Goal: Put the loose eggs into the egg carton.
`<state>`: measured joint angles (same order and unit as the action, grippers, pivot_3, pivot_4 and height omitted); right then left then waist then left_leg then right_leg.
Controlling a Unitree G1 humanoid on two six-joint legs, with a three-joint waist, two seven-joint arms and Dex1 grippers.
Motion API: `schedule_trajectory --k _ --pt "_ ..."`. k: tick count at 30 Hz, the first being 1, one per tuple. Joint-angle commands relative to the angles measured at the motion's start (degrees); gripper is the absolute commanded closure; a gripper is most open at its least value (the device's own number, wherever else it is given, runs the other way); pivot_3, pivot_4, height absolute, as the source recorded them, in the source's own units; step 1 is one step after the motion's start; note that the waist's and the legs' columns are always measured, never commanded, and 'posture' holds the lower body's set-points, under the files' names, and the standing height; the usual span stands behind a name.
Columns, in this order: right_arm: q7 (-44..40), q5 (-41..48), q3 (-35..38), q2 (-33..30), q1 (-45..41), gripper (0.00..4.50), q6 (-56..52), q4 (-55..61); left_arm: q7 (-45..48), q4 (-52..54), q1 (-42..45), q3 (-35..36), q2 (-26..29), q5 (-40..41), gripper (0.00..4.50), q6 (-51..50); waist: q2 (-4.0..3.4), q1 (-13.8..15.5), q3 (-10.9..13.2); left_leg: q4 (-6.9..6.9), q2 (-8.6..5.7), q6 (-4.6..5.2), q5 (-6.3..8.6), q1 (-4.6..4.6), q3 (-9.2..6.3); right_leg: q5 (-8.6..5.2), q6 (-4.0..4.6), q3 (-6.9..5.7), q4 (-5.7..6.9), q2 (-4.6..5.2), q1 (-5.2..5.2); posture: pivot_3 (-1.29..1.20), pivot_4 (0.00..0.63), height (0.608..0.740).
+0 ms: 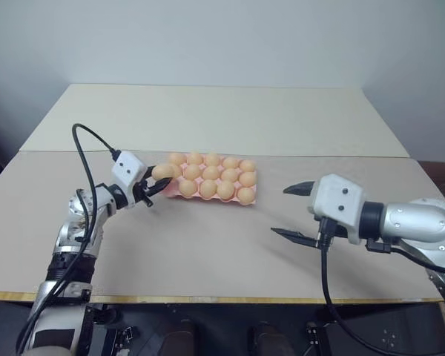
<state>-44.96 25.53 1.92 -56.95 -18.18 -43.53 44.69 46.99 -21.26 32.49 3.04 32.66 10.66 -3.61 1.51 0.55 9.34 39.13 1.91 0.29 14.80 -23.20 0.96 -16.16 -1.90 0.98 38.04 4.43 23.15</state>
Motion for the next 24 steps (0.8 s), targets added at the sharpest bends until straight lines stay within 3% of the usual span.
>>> schedule_trajectory --k 1,4,13,18,24 --pt "0.7 0.0 2.3 -0.6 -0.1 0.07 -0.2 1.8 0.3 0.4 1.3 -0.2 -0.5 -0.2 0.87 2.4 0.00 0.0 0.0 0.00 0.00 0.00 0.00 0.00 0.00 0.00 0.00 0.00 0.00 0.00 0.00 0.00 0.150 0.740" --pt "0.7 0.0 2.4 -0.6 -0.2 0.07 -0.4 1.7 -1.8 0.0 1.4 0.4 -1.0 -1.1 0.02 3.5 0.00 0.0 0.0 0.00 0.00 0.00 0.00 0.01 -0.01 0.00 0.00 0.00 0.01 -0.01 0.00 0.00 0.150 0.740" --pt "-0.2 -0.2 2.5 -0.9 -0.3 0.07 0.5 0.8 2.0 11.1 -4.7 6.3 2.6 6.3 0.02 0.6 0.00 -0.3 0.0 0.00 0.03 0.00 0.00 0.00 -0.02 0.00 0.00 0.01 -0.01 -0.01 0.01 0.00 0.150 0.740" --pt "-2.1 0.2 4.1 -2.0 0.1 0.07 1.5 -0.3 11.7 25.1 -17.7 13.1 14.0 14.0 0.02 -7.3 -0.01 -1.1 0.0 -0.04 0.08 0.00 0.00 0.04 -0.04 0.00 0.00 0.02 -0.01 -0.02 0.01 0.00 0.150 0.740" --pt "-7.9 2.9 9.4 -4.1 0.8 0.07 3.4 -4.3 19.7 34.2 -31.1 24.5 24.6 19.3 0.02 -12.7 -0.05 -0.9 0.0 -0.10 0.10 -0.01 0.00 0.23 -0.03 -0.02 0.02 -0.01 -0.01 0.01 -0.14 0.00 0.150 0.740"
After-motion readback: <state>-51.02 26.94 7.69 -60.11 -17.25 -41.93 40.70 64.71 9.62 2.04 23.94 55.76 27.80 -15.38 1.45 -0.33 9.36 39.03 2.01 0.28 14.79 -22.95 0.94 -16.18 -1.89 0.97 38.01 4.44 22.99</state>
